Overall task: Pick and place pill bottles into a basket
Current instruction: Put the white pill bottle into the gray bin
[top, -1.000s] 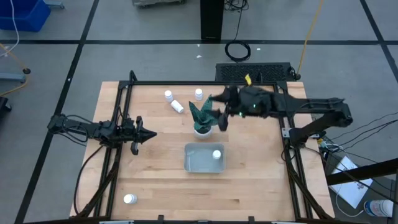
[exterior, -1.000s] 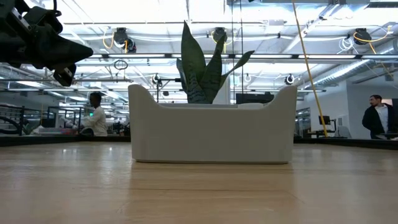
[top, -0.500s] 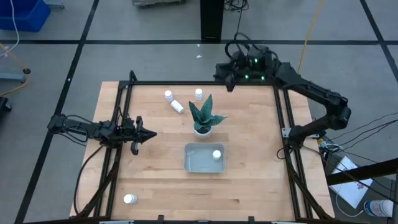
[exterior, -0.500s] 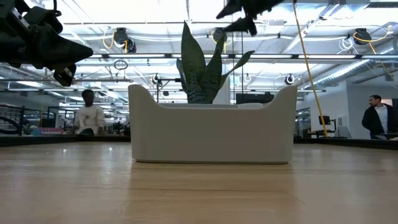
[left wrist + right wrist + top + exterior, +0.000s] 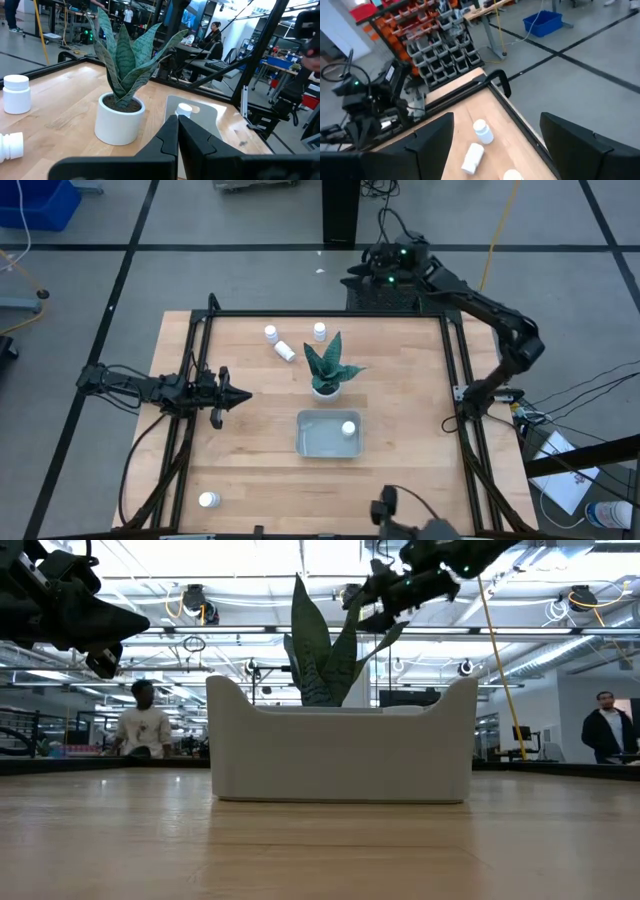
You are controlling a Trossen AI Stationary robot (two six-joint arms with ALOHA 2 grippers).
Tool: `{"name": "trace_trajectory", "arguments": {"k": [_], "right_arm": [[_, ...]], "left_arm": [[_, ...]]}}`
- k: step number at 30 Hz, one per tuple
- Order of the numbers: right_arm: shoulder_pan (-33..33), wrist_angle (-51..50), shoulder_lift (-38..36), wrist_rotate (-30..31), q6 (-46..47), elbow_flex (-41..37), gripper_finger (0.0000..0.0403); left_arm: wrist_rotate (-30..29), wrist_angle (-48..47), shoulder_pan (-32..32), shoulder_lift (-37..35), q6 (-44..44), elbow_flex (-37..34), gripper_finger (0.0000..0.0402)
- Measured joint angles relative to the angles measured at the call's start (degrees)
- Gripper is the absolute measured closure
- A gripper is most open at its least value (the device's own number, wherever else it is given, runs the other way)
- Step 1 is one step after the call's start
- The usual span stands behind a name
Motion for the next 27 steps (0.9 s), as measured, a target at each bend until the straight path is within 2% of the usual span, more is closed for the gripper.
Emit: {"name": "trace_trajectory", "arguments": {"k": [3,7,11,14,20,27], "right_arm": [[1.4,-0.3,3.9,-0.9,1.2,2.7,0.0112],[4.4,-5.3,10.6,0.3,-0.6,10.7,0.0112],[6.6,-17.1,17.5,7.1,-8.4,21.1,0.0112],[6.6,-26.3,22.3,8.1,-11.6,27.1,0.0112],[7.1,-34.7,26.4,10.7,-19.8,28.9,0.0112],[10.4,-35.0,29.3,11.2,-22.6,29.0,0.0112]], "left_arm": [[0.0,0.0,0.0,0.0,0.0,0.0,0.0389],[0.0,0.0,0.0,0.0,0.0,0.0,0.0389],[0.0,0.0,0.0,0.0,0.0,0.0,0.0389],[0.0,0.0,0.0,0.0,0.0,0.0,0.0389],[0.0,0.0,0.0,0.0,0.0,0.0,0.0389],[0.0,0.0,0.0,0.0,0.0,0.0,0.0389]]}}
